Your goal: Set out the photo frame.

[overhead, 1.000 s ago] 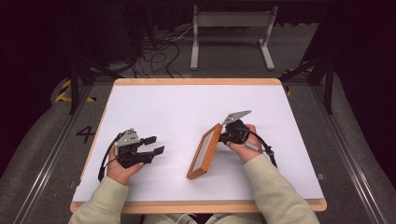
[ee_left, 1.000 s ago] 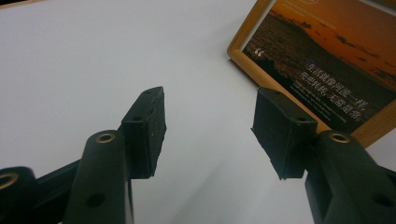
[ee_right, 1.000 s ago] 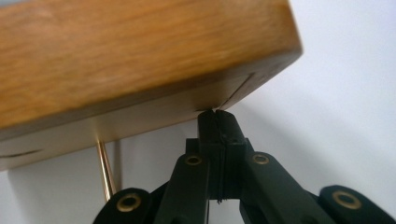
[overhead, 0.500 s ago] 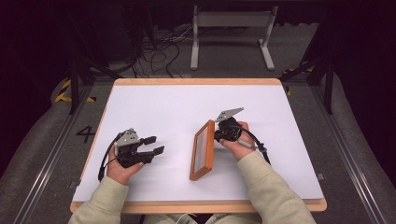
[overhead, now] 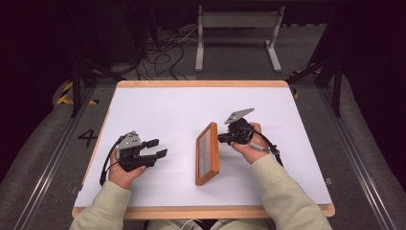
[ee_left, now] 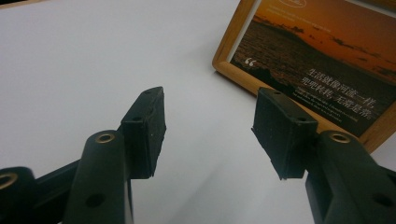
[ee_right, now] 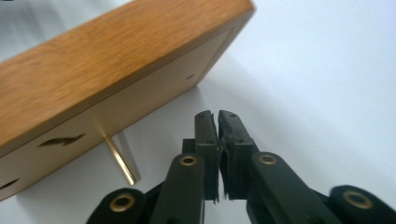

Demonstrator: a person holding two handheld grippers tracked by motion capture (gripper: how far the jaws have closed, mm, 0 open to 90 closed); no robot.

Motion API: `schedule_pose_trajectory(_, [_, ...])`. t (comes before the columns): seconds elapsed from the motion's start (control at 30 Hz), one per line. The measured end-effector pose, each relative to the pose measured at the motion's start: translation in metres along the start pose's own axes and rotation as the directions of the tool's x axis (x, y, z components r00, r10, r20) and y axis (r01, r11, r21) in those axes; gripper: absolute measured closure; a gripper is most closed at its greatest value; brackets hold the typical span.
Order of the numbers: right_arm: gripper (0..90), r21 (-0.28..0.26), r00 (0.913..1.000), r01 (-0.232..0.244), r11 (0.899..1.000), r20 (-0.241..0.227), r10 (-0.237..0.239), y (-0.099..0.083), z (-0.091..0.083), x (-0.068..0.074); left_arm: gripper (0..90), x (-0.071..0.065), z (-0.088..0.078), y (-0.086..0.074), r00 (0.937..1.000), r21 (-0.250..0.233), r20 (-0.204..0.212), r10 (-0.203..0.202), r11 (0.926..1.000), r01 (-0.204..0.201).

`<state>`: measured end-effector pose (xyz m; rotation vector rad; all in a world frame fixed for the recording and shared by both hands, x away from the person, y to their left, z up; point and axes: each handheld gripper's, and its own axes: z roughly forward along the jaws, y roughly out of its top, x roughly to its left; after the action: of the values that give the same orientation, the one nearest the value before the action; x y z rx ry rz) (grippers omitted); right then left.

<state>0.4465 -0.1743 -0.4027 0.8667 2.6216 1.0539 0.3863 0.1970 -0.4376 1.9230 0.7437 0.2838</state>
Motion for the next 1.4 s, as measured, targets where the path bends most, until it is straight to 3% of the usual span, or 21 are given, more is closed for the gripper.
schedule_pose_trajectory(0.1, [77.7,0.025,0.9994,-0.020,0.999,0.031,0.019,0.001,-0.012,0.001,43.9,0.001,-0.002,-0.001,0.9999,0.006,-0.011,-0.003,1.0000,0.003])
schedule_pose_trajectory(0.23, [69.8,0.021,0.9986,-0.039,0.999,0.036,0.039,0.003,-0.023,0.003,43.9,0.003,-0.004,-0.002,0.9998,0.003,-0.015,-0.012,0.9999,0.013])
schedule_pose_trajectory(0.4, [49.5,0.008,0.9951,-0.085,0.996,0.052,0.084,0.007,-0.044,0.010,43.8,0.003,-0.004,-0.002,0.9999,0.005,-0.016,-0.007,1.0000,0.007])
schedule_pose_trajectory(0.43, [49.5,0.008,0.9951,-0.085,0.996,0.052,0.084,0.007,-0.044,0.010,43.7,0.003,-0.004,-0.002,0.9999,0.005,-0.016,-0.007,1.0000,0.007])
schedule_pose_trajectory(0.47, [42.5,0.013,0.9937,-0.100,0.995,0.052,0.099,0.010,-0.050,0.014,43.7,0.003,-0.004,-0.002,0.9998,0.005,-0.017,-0.008,1.0000,0.008])
schedule_pose_trajectory(0.77, [27.7,0.008,0.9912,-0.125,0.992,0.044,0.124,0.023,-0.066,0.031,43.6,0.002,-0.005,-0.003,0.9997,0.007,-0.020,-0.012,0.9999,0.012])
schedule_pose_trajectory(1.1, [16.8,0.034,0.9897,-0.143,0.989,0.011,0.143,0.033,-0.058,0.053,43.4,0.002,-0.004,-0.003,0.9998,0.007,-0.017,-0.009,0.9999,0.009])
schedule_pose_trajectory(1.4, [18.9,0.086,0.9834,-0.176,0.981,-0.028,0.179,0.037,-0.037,0.058,43.4,0.002,-0.004,-0.003,0.9999,0.007,-0.015,-0.007,1.0000,0.007])
